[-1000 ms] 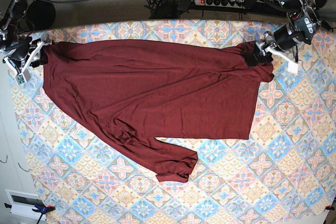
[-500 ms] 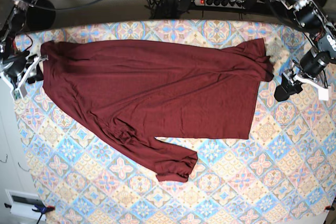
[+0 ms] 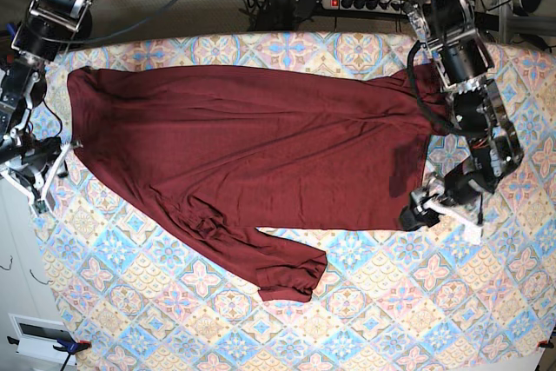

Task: Layout the t-shirt on the table in an organized manner, then fold the t-shirt properly
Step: 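Move both grippers along the shirt's sides toward the hem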

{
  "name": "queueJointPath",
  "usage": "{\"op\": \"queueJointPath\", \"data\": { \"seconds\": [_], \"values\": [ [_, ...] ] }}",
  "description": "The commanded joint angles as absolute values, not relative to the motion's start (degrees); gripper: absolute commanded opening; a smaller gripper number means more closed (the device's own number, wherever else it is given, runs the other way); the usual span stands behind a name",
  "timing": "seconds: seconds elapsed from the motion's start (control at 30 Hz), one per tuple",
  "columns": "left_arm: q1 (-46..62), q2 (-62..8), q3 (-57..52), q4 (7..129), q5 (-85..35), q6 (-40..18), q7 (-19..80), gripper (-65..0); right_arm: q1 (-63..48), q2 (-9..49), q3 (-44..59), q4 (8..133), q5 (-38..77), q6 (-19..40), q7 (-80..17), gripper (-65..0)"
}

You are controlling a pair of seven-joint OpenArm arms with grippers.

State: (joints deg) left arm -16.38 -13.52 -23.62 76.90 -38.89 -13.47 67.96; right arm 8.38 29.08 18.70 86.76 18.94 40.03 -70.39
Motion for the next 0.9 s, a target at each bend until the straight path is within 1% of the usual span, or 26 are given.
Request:
{"op": "queueJointPath", "data": {
  "seconds": [0.0,0.13,0.33,0.53,0.67,0.77,0.87],
  "values": [
    [-18.7,-14.5,-23.6,75.7,-38.2,-13.4,66.0,-20.1,9.4,30.4,18.1,86.3,19.2,40.0,-69.1,-47.3],
    [-22.5,-14.5,-23.6,67.8,-34.9,-13.4,61.8,-21.1,10.4,30.4,14.0,81.6,19.1,40.0,-65.5,-47.3],
    [-26.1,-14.5,-22.3,59.4,-30.5,-13.4,55.3,-21.1,16.3,30.3,9.4,79.3,19.1,40.0,-64.7,-47.3],
    [-26.6,-14.5,-14.4,55.2,-29.8,-13.3,47.4,-21.0,16.5,30.2,9.1,79.4,19.1,40.0,-64.7,-47.3],
    [-27.8,-14.5,-10.4,48.4,-29.8,-13.3,44.3,-21.1,16.7,30.2,9.1,79.4,19.1,40.0,-64.7,-47.3],
    [-28.1,-14.5,-9.5,44.9,-29.8,-11.7,42.0,-21.1,16.7,30.2,9.3,79.4,19.1,40.0,-64.7,-47.3],
    [-27.5,-14.7,-9.7,44.8,-30.1,-10.3,41.0,-21.1,16.7,30.2,9.3,79.4,19.1,40.0,-64.7,-47.3]
  ]
}}
